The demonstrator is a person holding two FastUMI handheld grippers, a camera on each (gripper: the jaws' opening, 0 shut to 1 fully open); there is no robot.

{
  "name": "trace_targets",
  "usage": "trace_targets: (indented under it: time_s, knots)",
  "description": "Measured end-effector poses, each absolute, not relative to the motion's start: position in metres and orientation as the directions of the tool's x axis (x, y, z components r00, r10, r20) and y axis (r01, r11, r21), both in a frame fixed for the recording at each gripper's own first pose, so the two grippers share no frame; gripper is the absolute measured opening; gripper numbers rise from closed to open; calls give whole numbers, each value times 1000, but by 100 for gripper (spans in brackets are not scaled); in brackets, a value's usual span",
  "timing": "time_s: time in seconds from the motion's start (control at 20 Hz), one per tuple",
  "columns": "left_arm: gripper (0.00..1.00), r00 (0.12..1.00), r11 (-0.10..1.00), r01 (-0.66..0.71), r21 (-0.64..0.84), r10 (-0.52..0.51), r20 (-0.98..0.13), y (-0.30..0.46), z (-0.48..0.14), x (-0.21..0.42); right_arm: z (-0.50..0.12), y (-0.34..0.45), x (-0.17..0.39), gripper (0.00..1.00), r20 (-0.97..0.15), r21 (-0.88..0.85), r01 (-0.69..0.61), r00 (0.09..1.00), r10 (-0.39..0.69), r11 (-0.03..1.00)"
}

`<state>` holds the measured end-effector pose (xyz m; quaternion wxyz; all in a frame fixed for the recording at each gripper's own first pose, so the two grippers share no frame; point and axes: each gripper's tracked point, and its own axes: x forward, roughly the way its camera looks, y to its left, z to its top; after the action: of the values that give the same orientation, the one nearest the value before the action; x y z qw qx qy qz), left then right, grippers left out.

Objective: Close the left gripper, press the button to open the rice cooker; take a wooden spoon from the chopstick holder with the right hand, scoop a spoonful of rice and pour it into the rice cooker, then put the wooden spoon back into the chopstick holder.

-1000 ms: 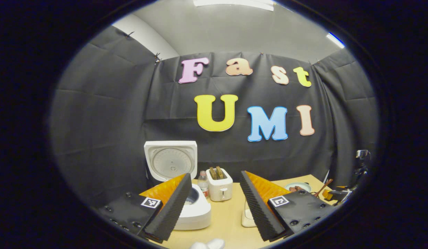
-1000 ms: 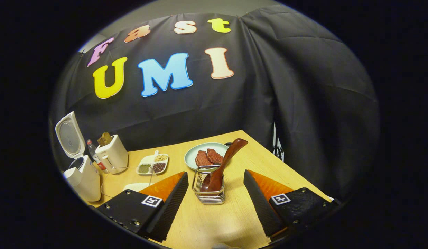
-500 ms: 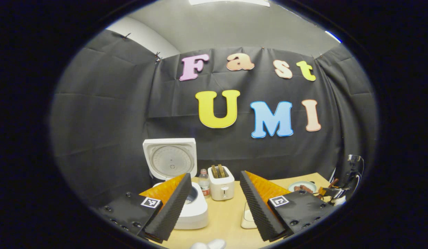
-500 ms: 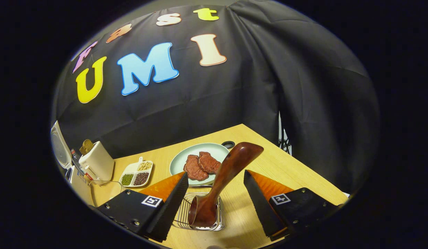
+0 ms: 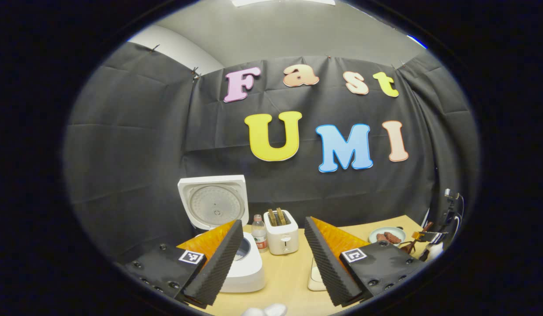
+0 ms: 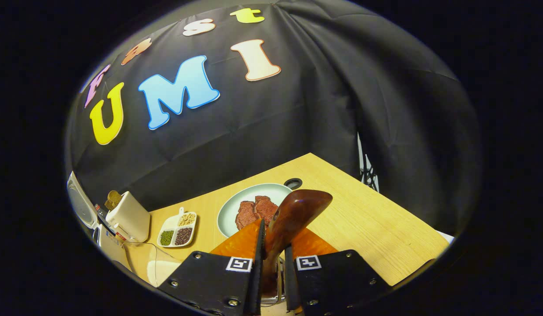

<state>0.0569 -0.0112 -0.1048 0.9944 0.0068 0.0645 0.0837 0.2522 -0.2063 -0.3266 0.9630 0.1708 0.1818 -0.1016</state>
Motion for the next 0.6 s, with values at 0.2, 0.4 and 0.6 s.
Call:
trace_targets:
  time_s: [0.2,0.4,0.6]
  knots:
    - [97,978,986,-164,22,166,-127,-9,-107,60,-323,-204,251,22,-383,278,254,914,-136,926]
    - [100,976,986,-169,16,169,-135,0,-110,59,-301,-193,253,22,-358,251,213,927,-114,944]
    - [100,975,983,-181,9,181,-133,17,-111,54,-253,-170,251,22,-295,204,154,951,-89,967]
